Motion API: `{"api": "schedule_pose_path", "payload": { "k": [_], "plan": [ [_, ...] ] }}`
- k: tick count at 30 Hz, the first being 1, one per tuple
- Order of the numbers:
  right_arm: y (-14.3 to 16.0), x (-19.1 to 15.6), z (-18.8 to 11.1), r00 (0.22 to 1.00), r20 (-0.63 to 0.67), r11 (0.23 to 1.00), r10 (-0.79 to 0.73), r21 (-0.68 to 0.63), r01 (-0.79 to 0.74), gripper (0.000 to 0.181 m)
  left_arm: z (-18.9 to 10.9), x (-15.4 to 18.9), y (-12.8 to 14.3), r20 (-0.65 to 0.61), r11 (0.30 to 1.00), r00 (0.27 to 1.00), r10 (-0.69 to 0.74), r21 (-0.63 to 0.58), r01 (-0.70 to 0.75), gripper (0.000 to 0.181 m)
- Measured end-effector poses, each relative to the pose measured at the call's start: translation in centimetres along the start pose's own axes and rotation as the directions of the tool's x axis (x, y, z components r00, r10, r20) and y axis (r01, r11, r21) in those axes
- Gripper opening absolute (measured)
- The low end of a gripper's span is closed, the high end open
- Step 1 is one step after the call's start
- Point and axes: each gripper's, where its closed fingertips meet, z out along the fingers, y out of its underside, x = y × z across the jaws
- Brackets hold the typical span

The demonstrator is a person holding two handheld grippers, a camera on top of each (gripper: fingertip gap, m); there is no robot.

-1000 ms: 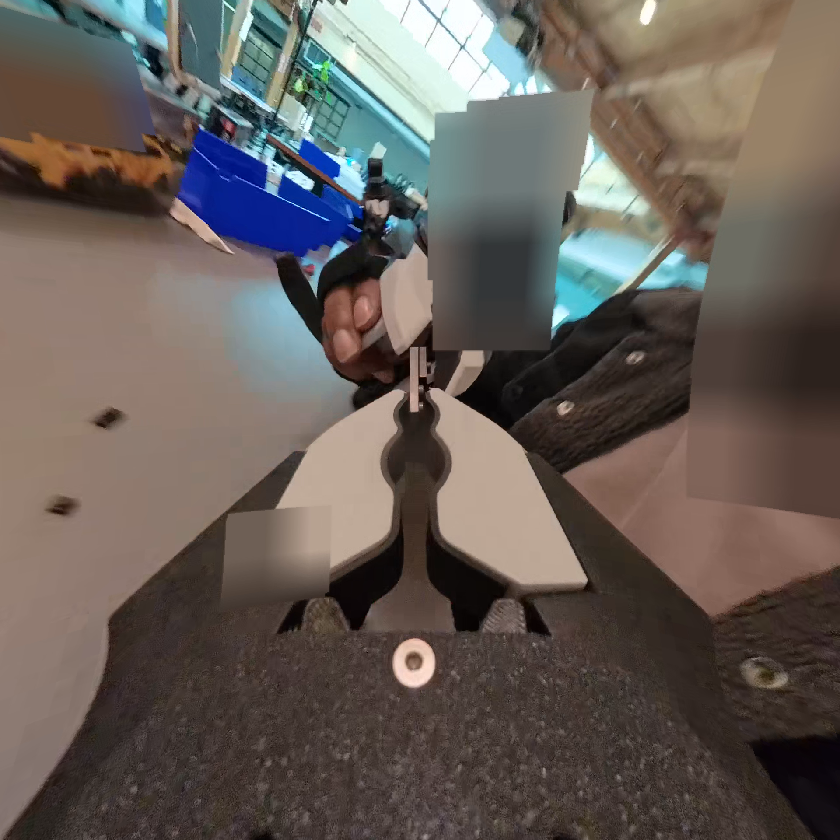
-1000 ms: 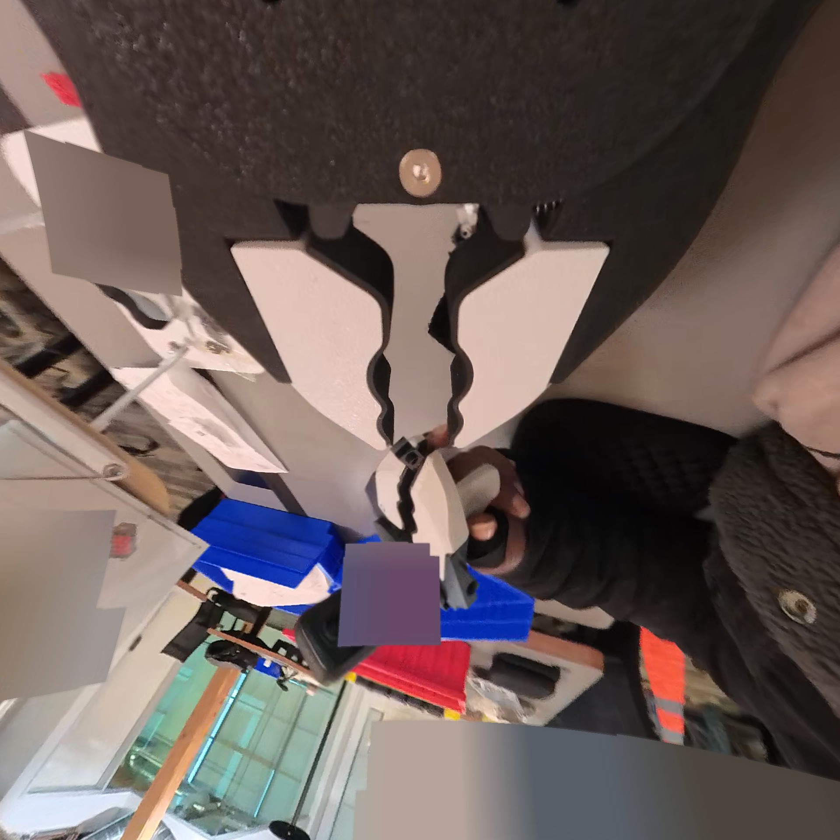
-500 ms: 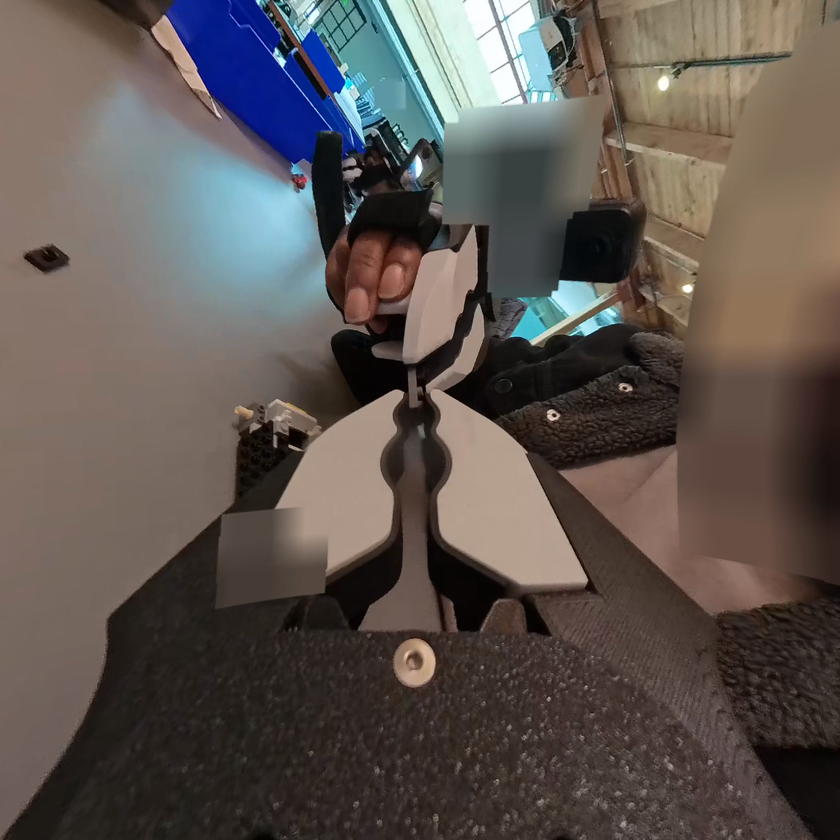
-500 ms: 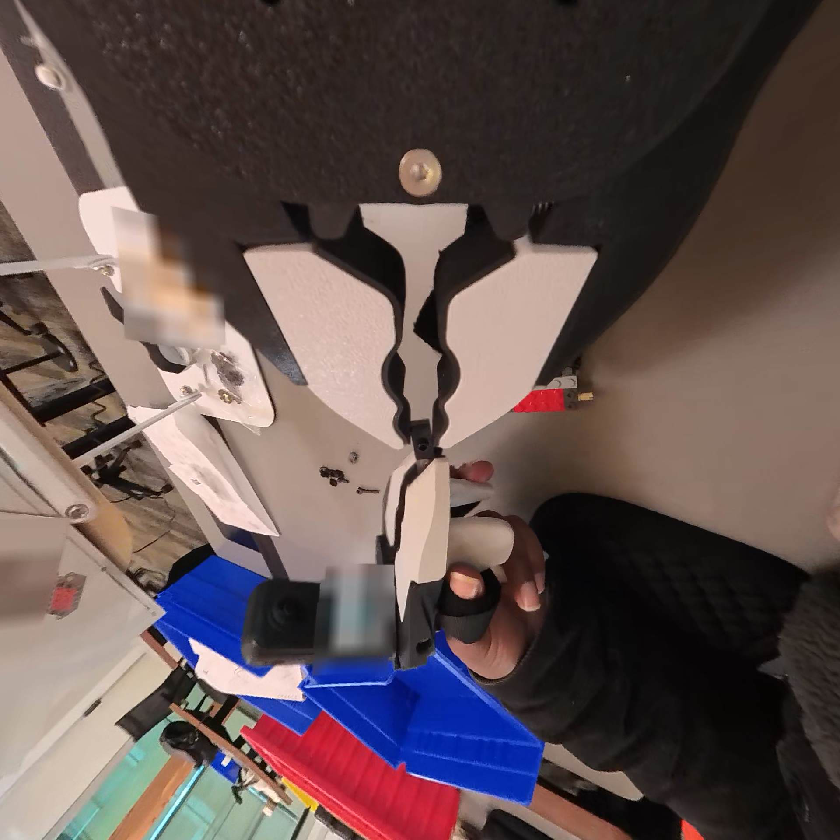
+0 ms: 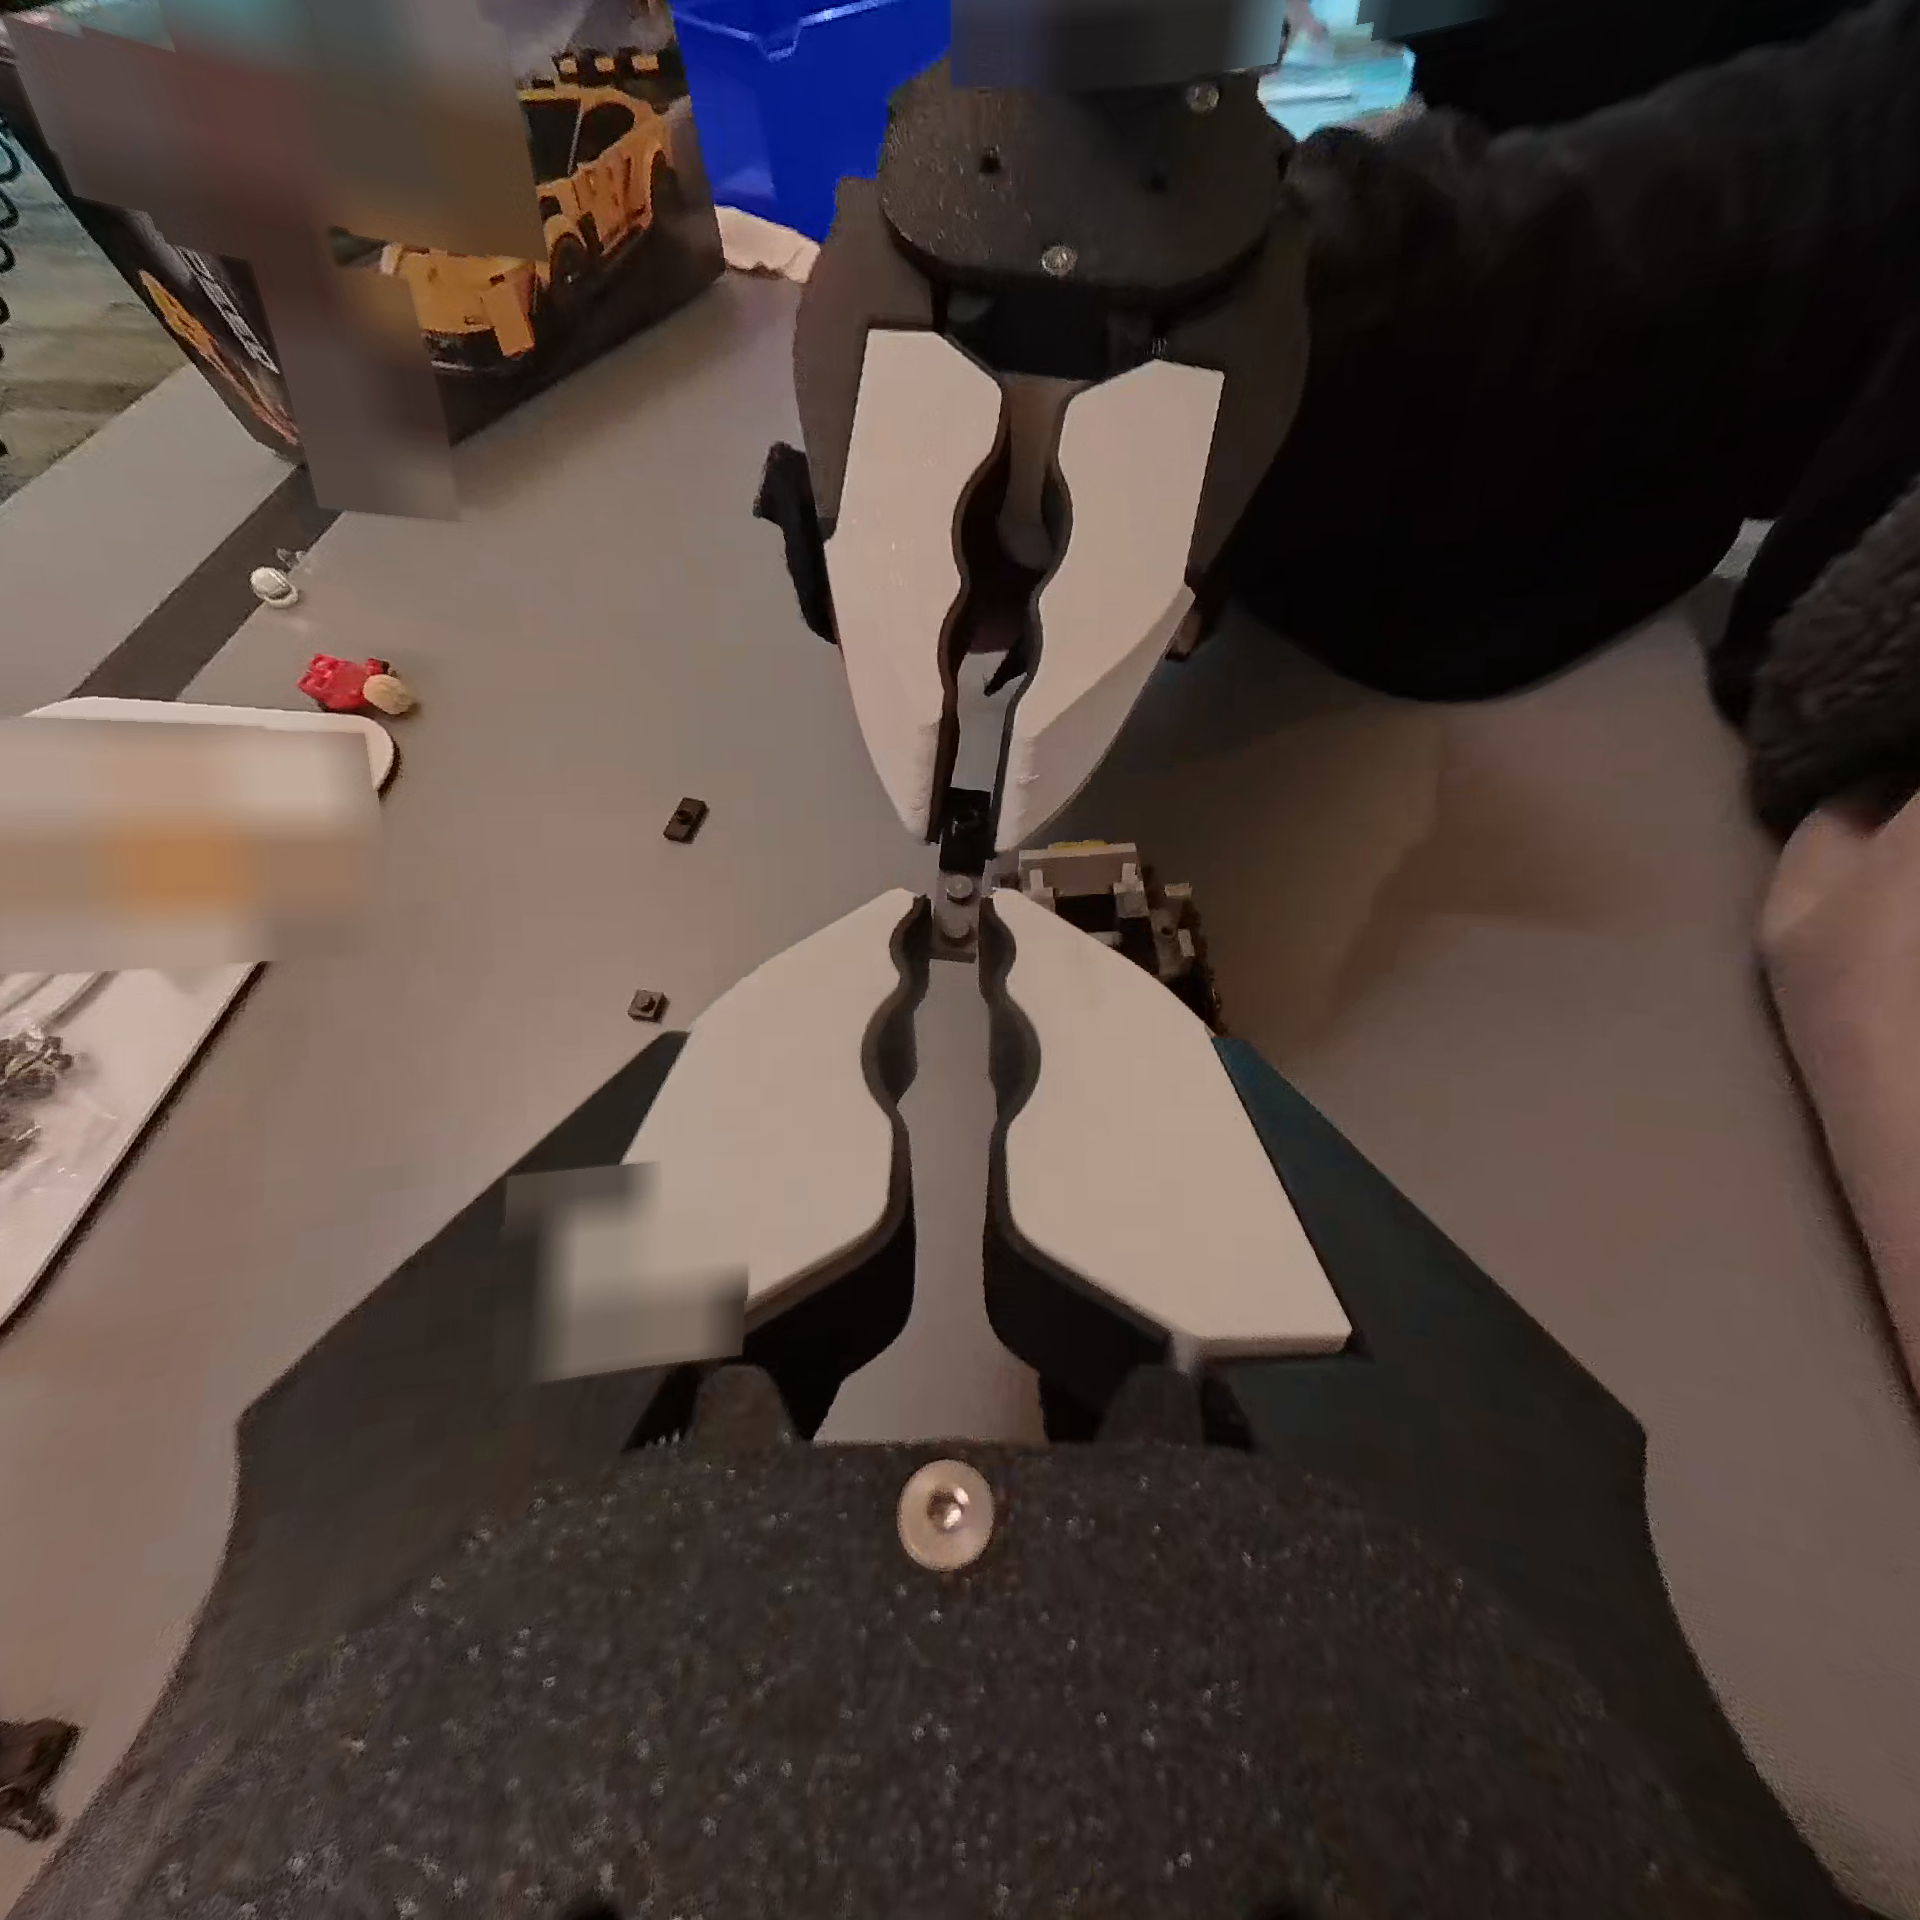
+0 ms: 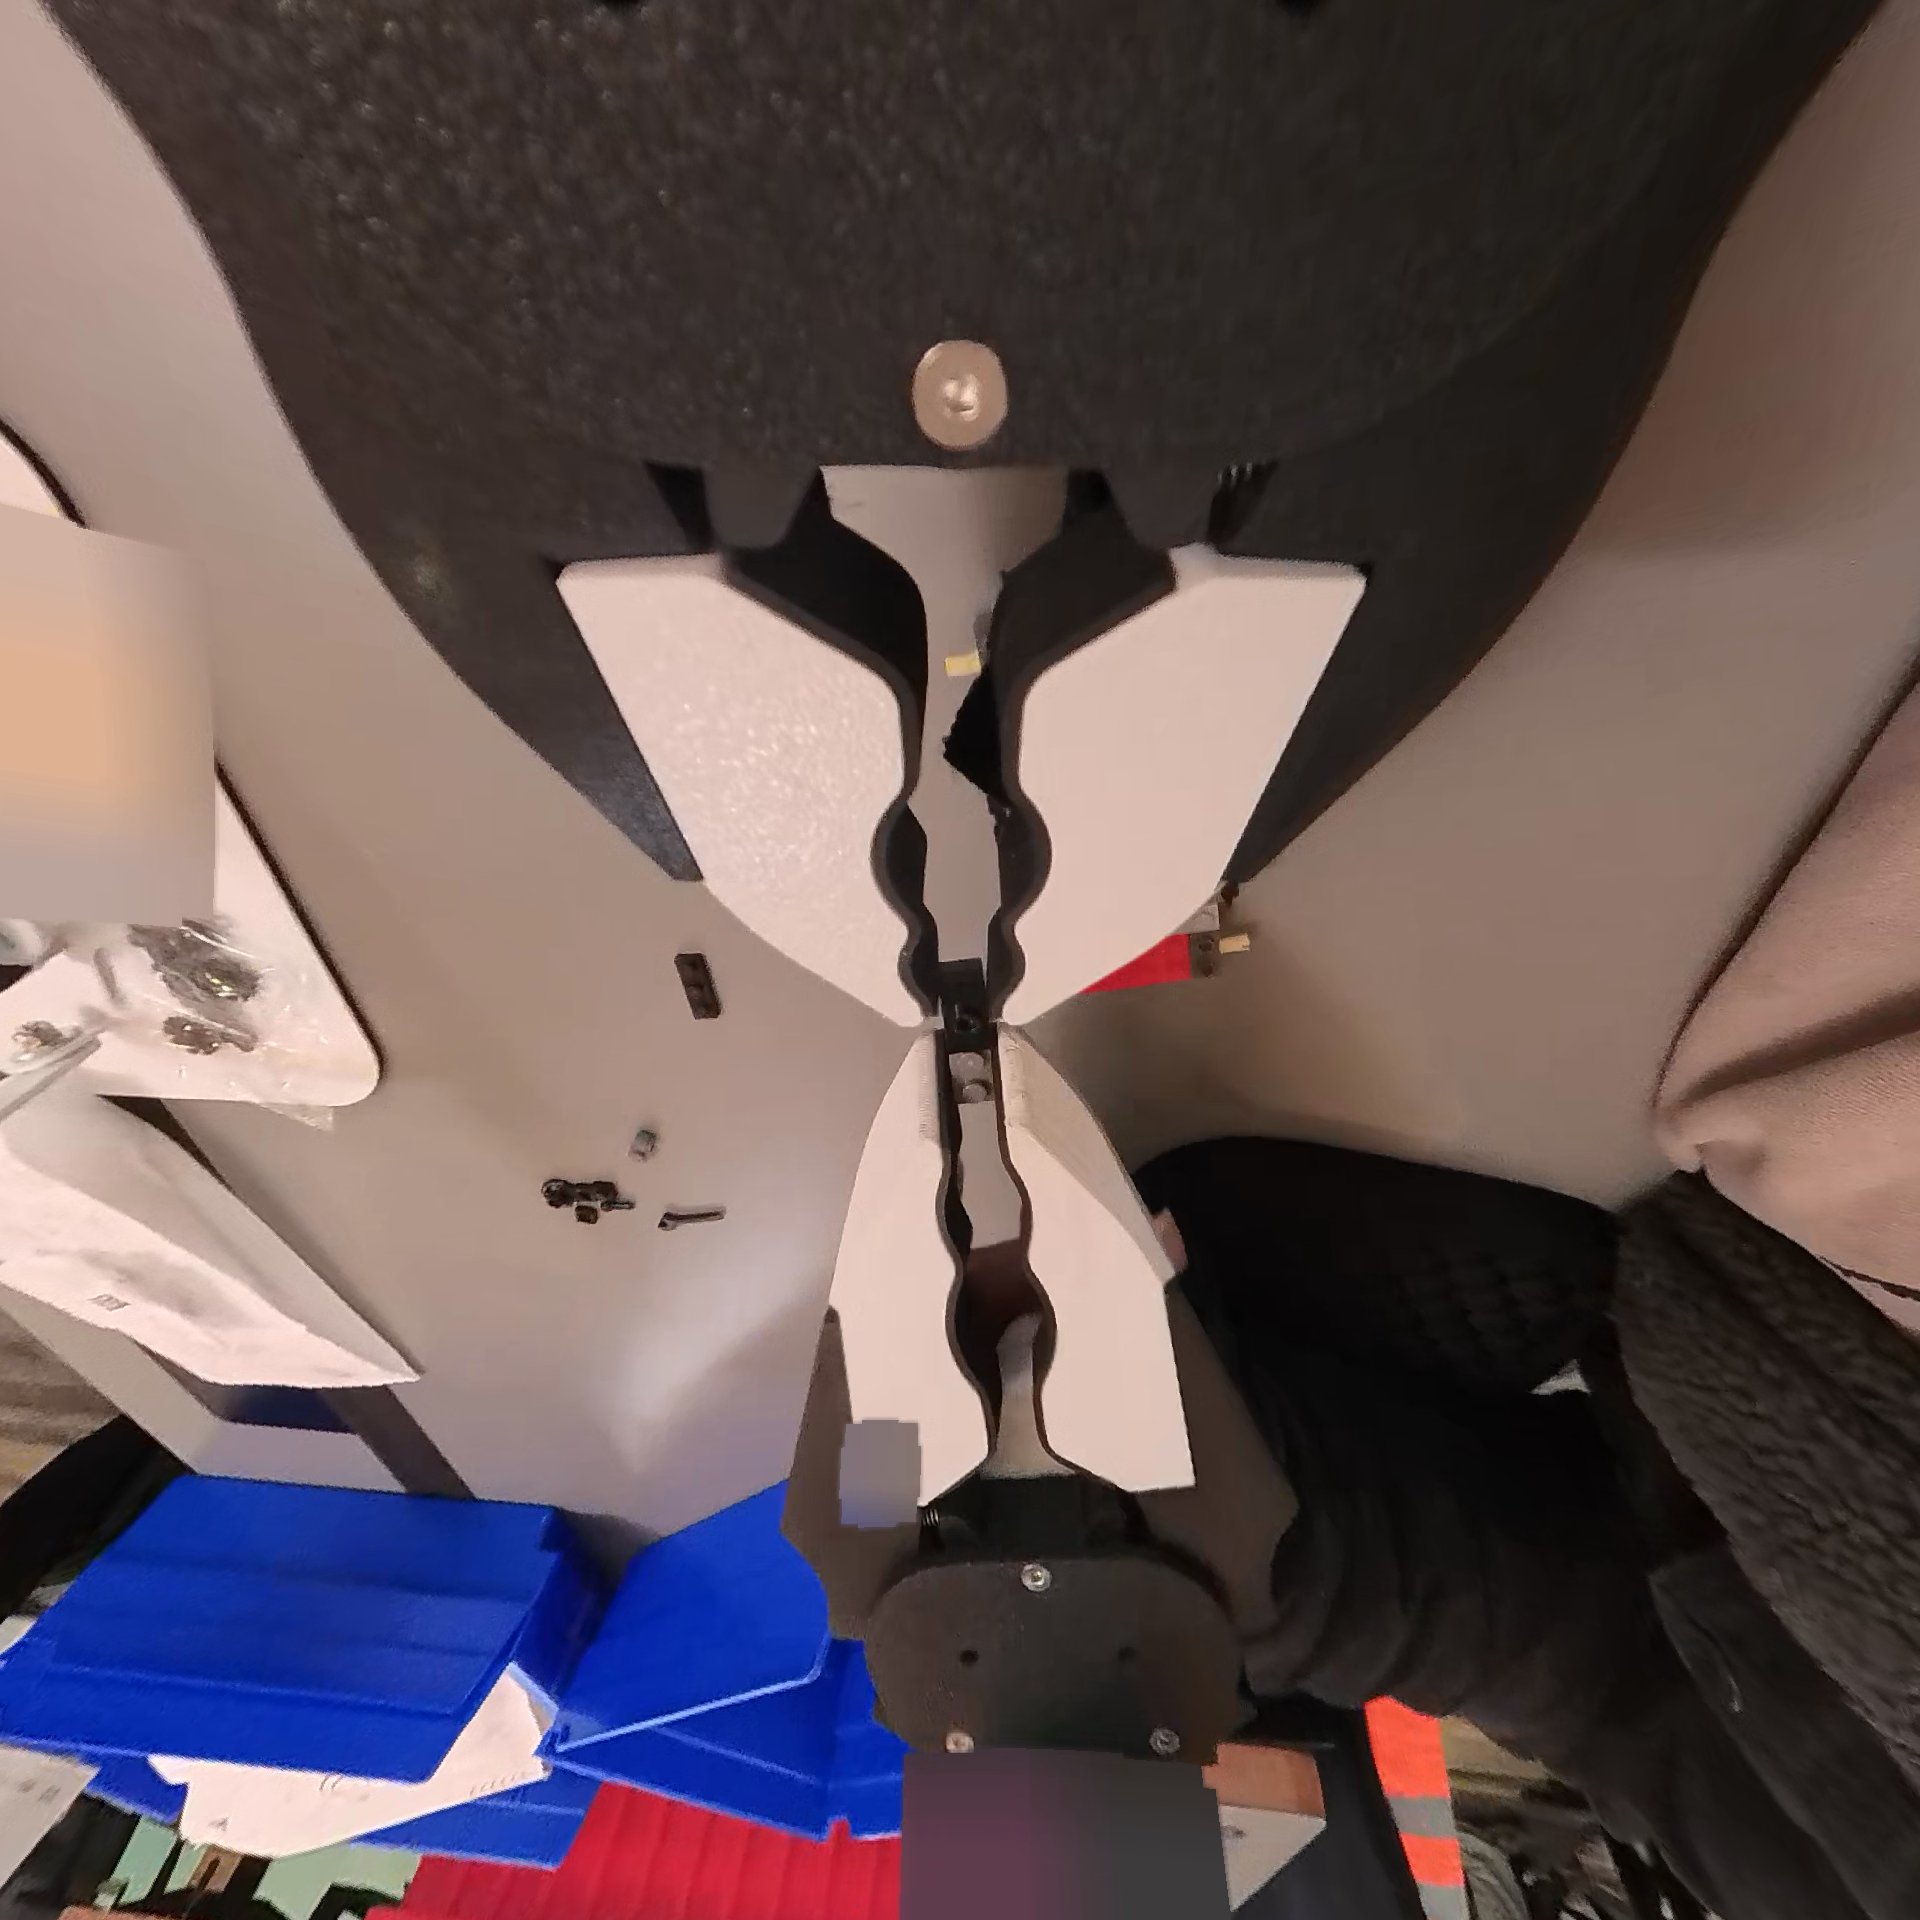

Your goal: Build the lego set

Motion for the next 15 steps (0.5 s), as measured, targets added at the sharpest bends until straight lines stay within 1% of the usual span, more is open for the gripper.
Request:
{"api": "schedule_pose_path", "payload": {
  "k": [4,7,10,13,15],
  "plan": [
    [0.7,0.5,0.2,1.0,-0.015,0.999,0.021,-0.028,-0.021,0.009,0.3,-0.3,0.8,0.011,0.999,1.0,-0.028,-0.036,0.028,0.008],
    [0.9,1.9,-0.1,0.996,-0.087,0.999,0.025,-0.041,-0.029,0.016,0.4,-1.5,1.8,0.05,0.994,0.995,-0.087,-0.067,0.09,0.008],
    [1.0,3.5,-0.9,0.985,-0.173,0.998,0.028,-0.052,-0.038,0.017,0.7,-3.1,3.7,0.117,0.975,0.979,-0.166,-0.127,0.18,0.008],
    [1.6,4.8,-1.4,0.97,-0.242,0.994,0.025,-0.093,-0.049,0.017,1.3,-4.0,6.1,0.175,0.949,0.966,-0.191,-0.219,0.227,0.008],
    [2.0,5.3,-1.6,0.963,-0.269,0.992,0.015,-0.12,-0.049,0.016,1.5,-4.2,6.9,0.2,0.939,0.963,-0.181,-0.257,0.229,0.008]
  ]
}}
